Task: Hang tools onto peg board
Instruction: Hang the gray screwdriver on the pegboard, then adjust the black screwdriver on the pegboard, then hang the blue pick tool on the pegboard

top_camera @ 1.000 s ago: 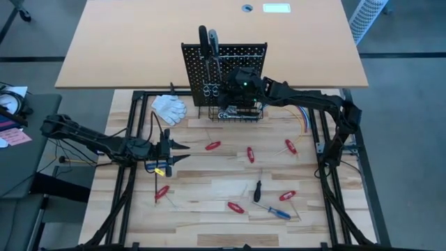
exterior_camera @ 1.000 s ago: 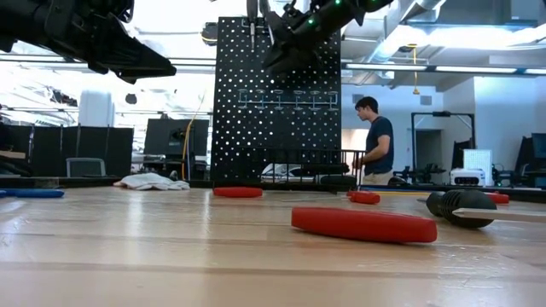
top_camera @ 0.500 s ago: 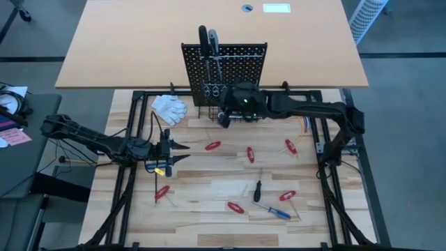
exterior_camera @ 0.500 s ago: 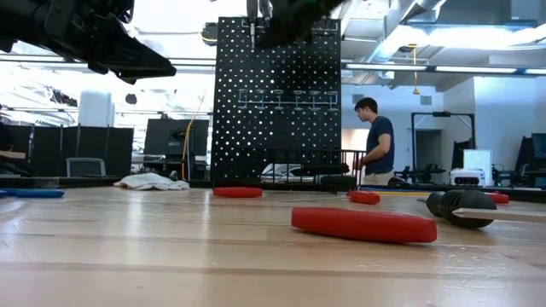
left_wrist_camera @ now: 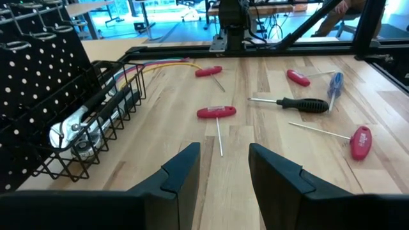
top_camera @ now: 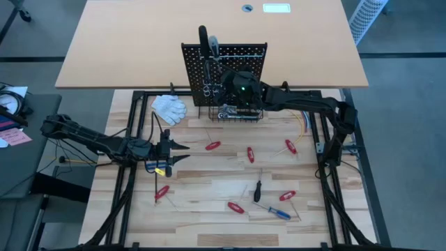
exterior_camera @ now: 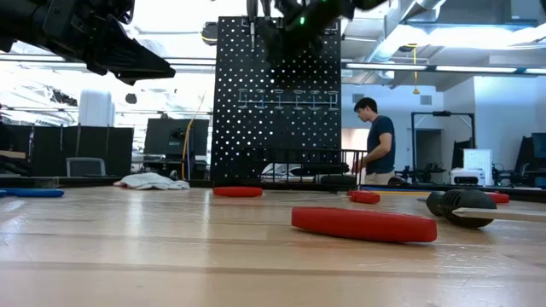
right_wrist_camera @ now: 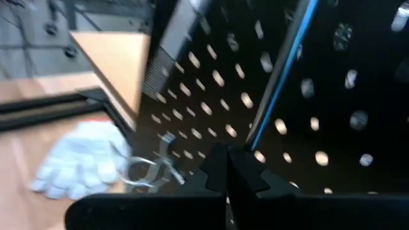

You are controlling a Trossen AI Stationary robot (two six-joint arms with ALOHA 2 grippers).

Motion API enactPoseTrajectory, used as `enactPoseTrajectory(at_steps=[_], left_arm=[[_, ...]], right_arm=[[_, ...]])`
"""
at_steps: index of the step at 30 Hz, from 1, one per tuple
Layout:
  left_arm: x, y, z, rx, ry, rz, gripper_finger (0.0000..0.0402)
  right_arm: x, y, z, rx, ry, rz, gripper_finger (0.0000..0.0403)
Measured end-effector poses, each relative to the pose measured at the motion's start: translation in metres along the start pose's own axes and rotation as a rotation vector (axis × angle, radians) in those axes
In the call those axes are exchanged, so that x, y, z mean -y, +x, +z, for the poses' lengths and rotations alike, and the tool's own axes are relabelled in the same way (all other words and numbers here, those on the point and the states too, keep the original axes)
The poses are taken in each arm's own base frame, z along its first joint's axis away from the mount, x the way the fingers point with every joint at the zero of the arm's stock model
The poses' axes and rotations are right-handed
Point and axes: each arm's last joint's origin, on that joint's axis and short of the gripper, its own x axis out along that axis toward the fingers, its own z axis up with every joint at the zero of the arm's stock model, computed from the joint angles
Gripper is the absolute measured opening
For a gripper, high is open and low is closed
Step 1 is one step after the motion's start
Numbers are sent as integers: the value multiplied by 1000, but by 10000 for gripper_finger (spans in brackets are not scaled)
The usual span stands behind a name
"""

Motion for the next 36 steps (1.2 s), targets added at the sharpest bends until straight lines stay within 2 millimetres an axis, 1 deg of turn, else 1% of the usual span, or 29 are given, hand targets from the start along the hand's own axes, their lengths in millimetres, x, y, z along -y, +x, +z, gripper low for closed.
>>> enactPoseTrajectory(at_steps=[2, 4, 8, 11, 13, 15, 17, 19, 23, 26, 31, 34, 36], left_arm=[[0, 0, 0, 0, 1, 0, 127], [0, 0, 0, 0, 1, 0, 127], [0, 0, 0, 0, 1, 4, 127], [0, 0, 0, 0, 1, 5, 127], [0, 0, 0, 1, 0, 5, 127], [0, 0, 0, 1, -1, 5, 127], [0, 0, 0, 1, -2, 5, 127], [0, 0, 0, 1, -2, 5, 127], [0, 0, 0, 0, -2, 5, 127], [0, 0, 0, 0, -2, 5, 127], [0, 0, 0, -2, -3, 5, 127], [0, 0, 0, -4, -7, 5, 127], [0, 0, 0, -4, -8, 5, 127]], right_arm=[[-1, 6, -6, -20, -13, 7, 4], [-6, 6, -8, -27, -35, 58, 4], [-24, -3, -7, -14, -85, 154, 4], [-35, -14, 0, 19, -151, 188, 4], [-41, -20, 7, 81, -156, 196, 4], [-45, -23, 14, 151, -149, 192, 3], [-47, -22, 18, 213, -152, 178, 3], [-44, -17, 20, 246, -132, 141, 2], [-23, -5, 18, 214, -52, 12, 1], [-10, 3, 12, 190, 2, -17, 2], [-11, 7, 0, 119, -37, -3, 2], [-18, 3, -1, 98, -73, 19, 2], [-25, -6, 1, 98, -116, 43, 2]])
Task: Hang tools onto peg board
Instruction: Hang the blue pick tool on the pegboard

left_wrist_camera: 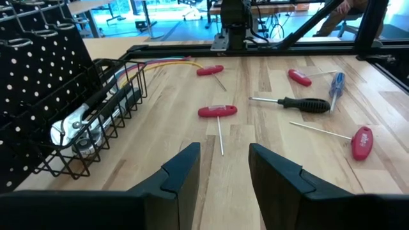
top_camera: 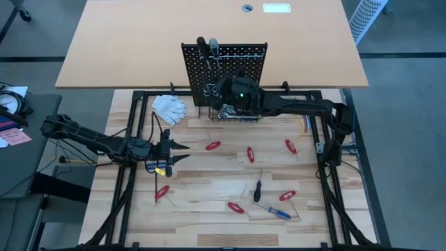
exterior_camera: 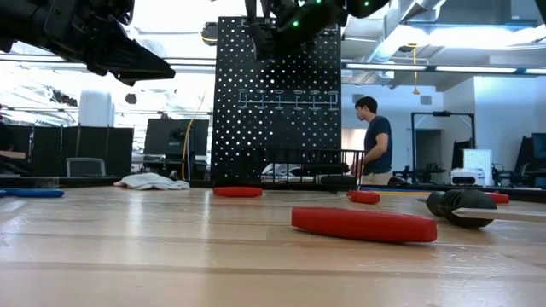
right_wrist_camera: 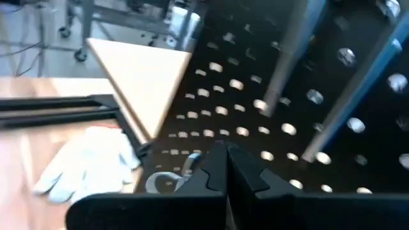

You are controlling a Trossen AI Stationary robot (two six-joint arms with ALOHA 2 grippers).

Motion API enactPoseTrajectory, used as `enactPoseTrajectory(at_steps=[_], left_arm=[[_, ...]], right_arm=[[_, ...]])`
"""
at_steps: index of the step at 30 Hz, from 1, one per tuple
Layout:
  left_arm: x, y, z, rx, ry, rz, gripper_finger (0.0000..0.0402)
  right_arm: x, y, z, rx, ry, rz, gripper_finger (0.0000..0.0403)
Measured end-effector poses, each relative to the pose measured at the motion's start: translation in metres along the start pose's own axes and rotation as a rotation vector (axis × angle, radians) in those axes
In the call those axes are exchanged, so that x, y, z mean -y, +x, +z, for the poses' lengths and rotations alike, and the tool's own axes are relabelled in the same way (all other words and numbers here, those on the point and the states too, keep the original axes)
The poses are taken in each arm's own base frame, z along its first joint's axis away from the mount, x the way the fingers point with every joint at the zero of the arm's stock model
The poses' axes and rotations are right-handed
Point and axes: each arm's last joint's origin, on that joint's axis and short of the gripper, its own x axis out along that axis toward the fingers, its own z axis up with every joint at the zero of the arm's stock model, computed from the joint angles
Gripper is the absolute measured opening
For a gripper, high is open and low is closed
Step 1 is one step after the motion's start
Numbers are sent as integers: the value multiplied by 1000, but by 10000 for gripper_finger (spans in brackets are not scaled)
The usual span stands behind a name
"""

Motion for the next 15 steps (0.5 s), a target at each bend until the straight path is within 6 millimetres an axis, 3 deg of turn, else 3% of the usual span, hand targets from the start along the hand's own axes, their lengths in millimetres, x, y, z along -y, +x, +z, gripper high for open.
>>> enactPoseTrajectory(at_steps=[4, 8, 11, 15], left_arm=[[0, 0, 0, -2, 2, 0, 127], [0, 0, -4, -40, 7, 1, 127], [0, 0, -7, -71, 19, 1, 127], [5, 5, -22, -122, 59, -5, 127]], right_arm=[[-18, -24, 13, 2, -91, 65, 2], [-44, -45, 4, -136, -220, 181, 2], [-70, -60, -18, -249, -260, 295, 2], [-109, -83, -71, -354, -240, 378, 2]])
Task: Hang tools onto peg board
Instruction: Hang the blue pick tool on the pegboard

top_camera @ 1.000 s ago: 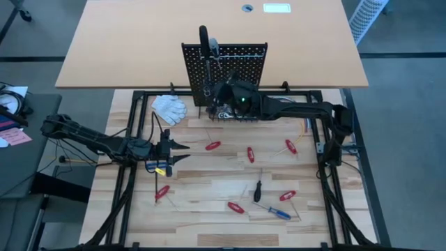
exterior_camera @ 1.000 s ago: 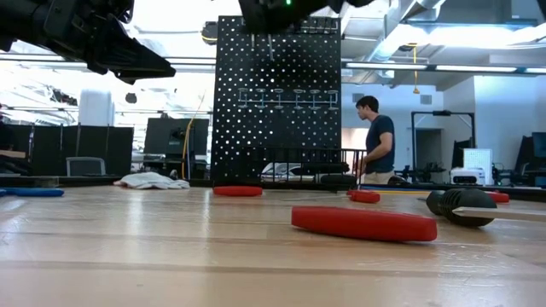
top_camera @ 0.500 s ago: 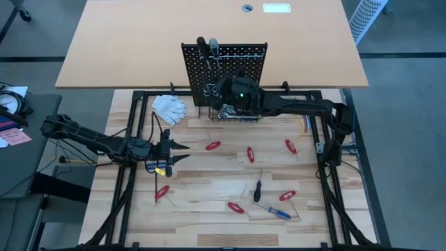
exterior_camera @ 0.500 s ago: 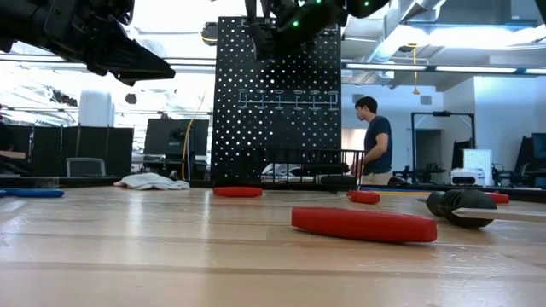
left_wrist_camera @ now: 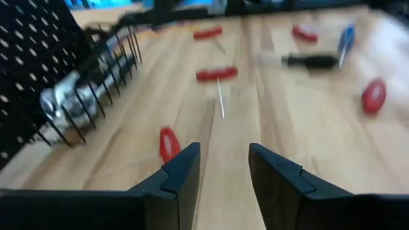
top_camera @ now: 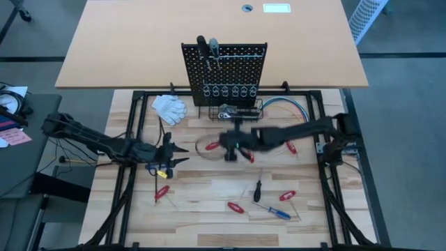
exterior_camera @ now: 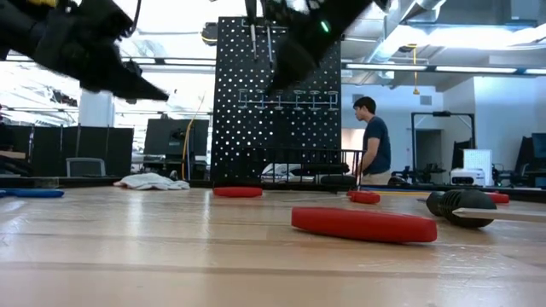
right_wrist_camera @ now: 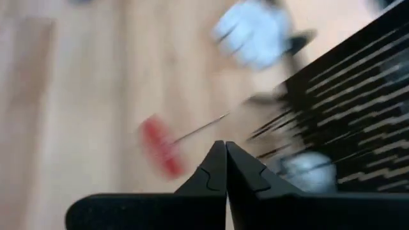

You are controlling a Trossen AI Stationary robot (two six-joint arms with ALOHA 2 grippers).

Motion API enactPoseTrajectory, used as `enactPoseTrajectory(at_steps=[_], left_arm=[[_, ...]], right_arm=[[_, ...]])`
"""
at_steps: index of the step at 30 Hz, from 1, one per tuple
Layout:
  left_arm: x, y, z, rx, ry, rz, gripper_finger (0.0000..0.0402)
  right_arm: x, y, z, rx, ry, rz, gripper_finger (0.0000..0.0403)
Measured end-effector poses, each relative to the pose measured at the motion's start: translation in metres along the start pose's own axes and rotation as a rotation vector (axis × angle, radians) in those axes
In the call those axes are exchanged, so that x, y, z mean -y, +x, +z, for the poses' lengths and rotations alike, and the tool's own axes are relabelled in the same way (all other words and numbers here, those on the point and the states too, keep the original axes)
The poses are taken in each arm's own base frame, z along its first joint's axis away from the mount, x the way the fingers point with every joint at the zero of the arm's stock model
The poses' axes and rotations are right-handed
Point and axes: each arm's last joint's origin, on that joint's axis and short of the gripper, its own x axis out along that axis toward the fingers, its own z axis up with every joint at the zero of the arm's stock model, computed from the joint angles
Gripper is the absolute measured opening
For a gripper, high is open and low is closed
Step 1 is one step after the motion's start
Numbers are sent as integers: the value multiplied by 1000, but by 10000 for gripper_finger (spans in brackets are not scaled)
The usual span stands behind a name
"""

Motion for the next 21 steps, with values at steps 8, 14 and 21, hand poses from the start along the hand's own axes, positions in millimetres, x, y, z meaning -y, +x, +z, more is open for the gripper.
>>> enactPoseTrajectory(at_steps=[8, 14, 21], left_arm=[[8, 21, -19, -161, 31, 84, 127], [9, 24, -19, -487, -142, 178, 127], [16, -9, -31, -1048, -482, 274, 127]], right_arm=[[-64, 1, -60, 249, 325, 101, 21], [-71, -8, -59, 403, 345, 119, 97], [-71, -7, -60, 390, 324, 113, 174]])
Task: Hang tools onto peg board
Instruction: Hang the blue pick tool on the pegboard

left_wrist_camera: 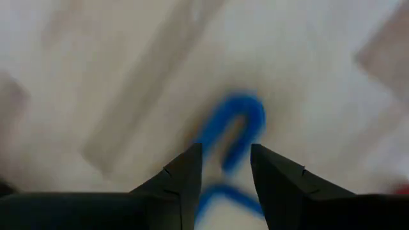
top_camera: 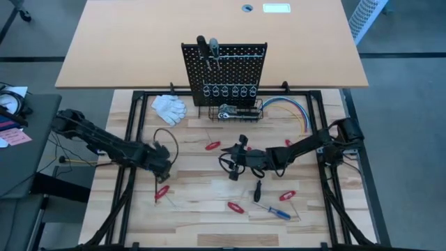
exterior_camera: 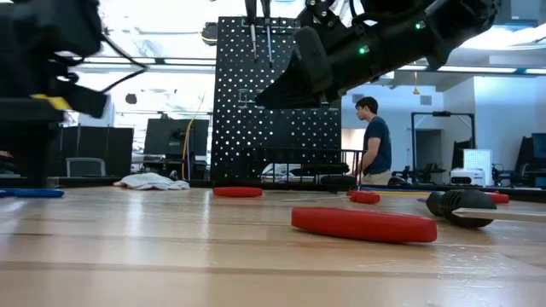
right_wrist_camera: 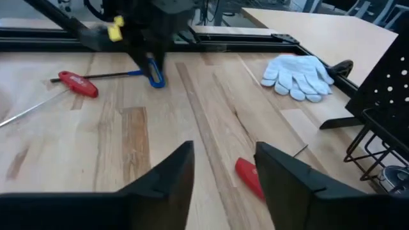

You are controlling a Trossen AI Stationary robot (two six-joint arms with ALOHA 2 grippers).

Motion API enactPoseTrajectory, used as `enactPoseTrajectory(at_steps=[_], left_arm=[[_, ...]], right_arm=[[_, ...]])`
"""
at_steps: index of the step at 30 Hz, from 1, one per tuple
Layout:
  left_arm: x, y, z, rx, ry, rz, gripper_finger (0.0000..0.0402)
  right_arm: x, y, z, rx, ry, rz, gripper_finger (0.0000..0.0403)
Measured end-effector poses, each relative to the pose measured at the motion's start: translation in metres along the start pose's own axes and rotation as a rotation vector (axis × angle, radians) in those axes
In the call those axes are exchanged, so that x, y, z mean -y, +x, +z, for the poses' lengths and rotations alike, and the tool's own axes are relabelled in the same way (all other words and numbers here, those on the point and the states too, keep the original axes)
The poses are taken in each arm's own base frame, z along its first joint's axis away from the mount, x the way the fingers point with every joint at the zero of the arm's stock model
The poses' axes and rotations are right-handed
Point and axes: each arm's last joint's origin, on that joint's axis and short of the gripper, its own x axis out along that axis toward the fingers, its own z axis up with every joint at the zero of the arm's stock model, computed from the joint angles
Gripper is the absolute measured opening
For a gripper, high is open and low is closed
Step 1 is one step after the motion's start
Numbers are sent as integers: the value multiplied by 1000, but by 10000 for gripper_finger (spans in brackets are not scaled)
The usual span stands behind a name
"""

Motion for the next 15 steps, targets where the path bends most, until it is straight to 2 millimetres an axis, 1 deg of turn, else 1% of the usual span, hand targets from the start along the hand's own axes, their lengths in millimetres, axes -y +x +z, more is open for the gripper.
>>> enactPoseTrajectory(at_steps=[3, 7, 10, 12, 15], left_arm=[[5, -6, -12, -71, -68, -35, 127], [11, -10, -25, -106, -155, -63, 127], [10, -2, -35, -162, -236, -58, 127], [11, 6, -39, -166, -271, -74, 127], [11, 14, -42, -153, -266, -71, 127]], right_arm=[[0, 0, -2, -15, -8, 0, 192], [0, 0, -3, -25, -14, 0, 201], [0, 0, -3, -34, -21, -1, 202], [0, 0, -4, -37, -23, -1, 202], [0, 0, -3, -31, -20, 0, 202]])
